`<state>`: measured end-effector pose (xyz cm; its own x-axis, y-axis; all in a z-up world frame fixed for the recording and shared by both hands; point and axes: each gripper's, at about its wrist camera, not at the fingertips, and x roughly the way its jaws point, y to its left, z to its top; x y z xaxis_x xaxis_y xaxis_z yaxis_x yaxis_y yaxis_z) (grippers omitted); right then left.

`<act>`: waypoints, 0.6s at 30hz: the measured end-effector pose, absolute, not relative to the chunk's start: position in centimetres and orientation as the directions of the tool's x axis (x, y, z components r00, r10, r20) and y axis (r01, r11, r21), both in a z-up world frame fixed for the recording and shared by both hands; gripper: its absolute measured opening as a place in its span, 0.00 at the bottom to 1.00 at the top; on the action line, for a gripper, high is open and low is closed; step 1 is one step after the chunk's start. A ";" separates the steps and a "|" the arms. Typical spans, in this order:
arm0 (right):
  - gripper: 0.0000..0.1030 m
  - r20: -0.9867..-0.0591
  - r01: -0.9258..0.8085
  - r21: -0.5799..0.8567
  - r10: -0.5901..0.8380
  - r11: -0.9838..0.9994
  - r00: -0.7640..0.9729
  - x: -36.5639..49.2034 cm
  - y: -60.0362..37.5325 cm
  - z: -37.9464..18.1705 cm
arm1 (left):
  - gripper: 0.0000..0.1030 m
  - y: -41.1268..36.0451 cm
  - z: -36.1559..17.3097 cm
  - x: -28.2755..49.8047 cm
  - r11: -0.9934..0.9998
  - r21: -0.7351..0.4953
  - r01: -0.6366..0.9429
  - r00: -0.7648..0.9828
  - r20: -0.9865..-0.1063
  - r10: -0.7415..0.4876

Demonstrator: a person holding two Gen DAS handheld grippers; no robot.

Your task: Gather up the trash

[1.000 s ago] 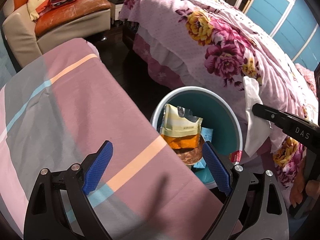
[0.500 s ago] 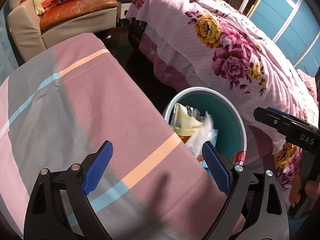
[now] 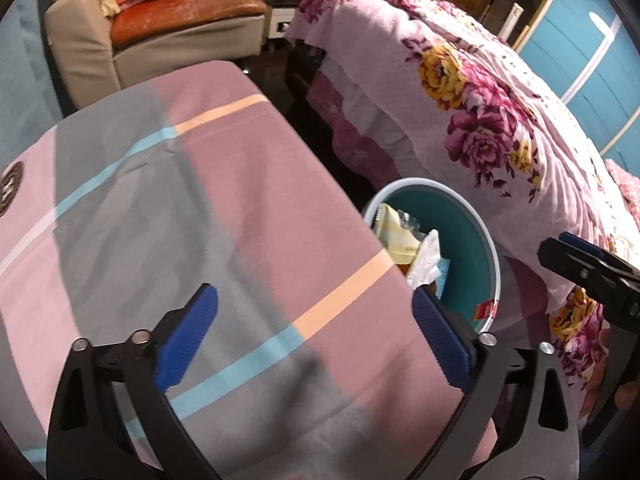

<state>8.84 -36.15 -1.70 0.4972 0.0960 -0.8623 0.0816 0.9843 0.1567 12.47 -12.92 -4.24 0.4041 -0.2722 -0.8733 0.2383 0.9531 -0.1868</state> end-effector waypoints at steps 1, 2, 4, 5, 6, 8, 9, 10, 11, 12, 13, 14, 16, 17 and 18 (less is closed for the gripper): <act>0.92 -0.859 0.074 0.146 0.089 0.987 0.504 8.5 -35.8 -1.3 | 0.96 -12.7 -4.0 12.3 0.956 -0.181 0.232 0.412 -0.872 -0.265; 0.93 -0.858 0.072 0.141 0.085 0.987 0.507 8.3 -35.6 -1.2 | 0.96 -12.3 -3.8 12.1 0.958 -0.177 0.225 0.419 -0.870 -0.259; 0.93 -0.854 0.058 0.116 0.070 0.992 0.515 7.7 -34.9 -0.6 | 0.96 -11.8 -3.3 11.6 0.960 -0.173 0.219 0.430 -0.867 -0.254; 0.93 -0.852 0.053 0.110 0.066 0.993 0.520 7.3 -34.5 -0.3 | 0.96 -11.5 -3.1 11.3 0.962 -0.167 0.216 0.437 -0.865 -0.248; 0.93 -0.850 0.051 0.106 0.064 0.993 0.523 7.1 -34.4 -0.1 | 0.96 -11.3 -2.9 11.1 0.964 -0.161 0.213 0.443 -0.863 -0.242; 0.93 -0.845 0.046 0.093 0.055 0.995 0.531 6.4 -33.8 0.5 | 0.96 -10.7 -2.4 10.4 0.966 -0.156 0.205 0.455 -0.859 -0.236; 0.93 -0.844 0.045 0.091 0.053 0.995 0.533 6.3 -33.7 0.7 | 0.96 -10.4 -2.1 10.0 0.967 -0.154 0.201 0.459 -0.857 -0.232; 0.93 -0.843 0.043 0.089 0.052 0.995 0.536 6.0 -33.6 0.9 | 0.96 -10.2 -2.0 9.8 0.969 -0.149 0.198 0.463 -0.857 -0.227; 0.93 -0.840 0.038 0.083 0.049 0.996 0.540 5.5 -33.3 1.2 | 0.96 -10.1 -1.8 9.5 0.970 -0.145 0.196 0.467 -0.856 -0.223; 0.93 -0.839 0.036 0.082 0.049 0.996 0.542 5.4 -33.2 1.4 | 0.96 -9.9 -1.6 9.2 0.971 -0.142 0.193 0.472 -0.854 -0.219; 0.93 -0.837 0.032 0.079 0.049 0.996 0.545 5.0 -33.0 1.7 | 0.96 -9.7 -1.4 8.9 0.972 -0.141 0.191 0.477 -0.852 -0.217; 0.93 -0.836 0.032 0.079 0.049 0.996 0.546 4.8 -32.8 1.8 | 0.96 -9.5 -1.3 8.6 0.972 -0.141 0.189 0.481 -0.850 -0.217; 0.93 -0.834 0.027 0.077 0.050 0.997 0.550 4.1 -32.6 2.2 | 0.96 -9.2 -0.9 8.0 0.972 -0.141 0.186 0.487 -0.846 -0.216; 0.93 -0.833 0.024 0.076 0.050 0.997 0.551 3.8 -32.4 2.4 | 0.96 -9.1 -0.7 7.6 0.973 -0.140 0.184 0.491 -0.844 -0.215; 0.93 -0.831 0.020 0.075 0.052 0.997 0.553 3.4 -32.1 2.6 | 0.96 -9.0 -0.5 7.3 0.973 -0.139 0.185 0.496 -0.842 -0.215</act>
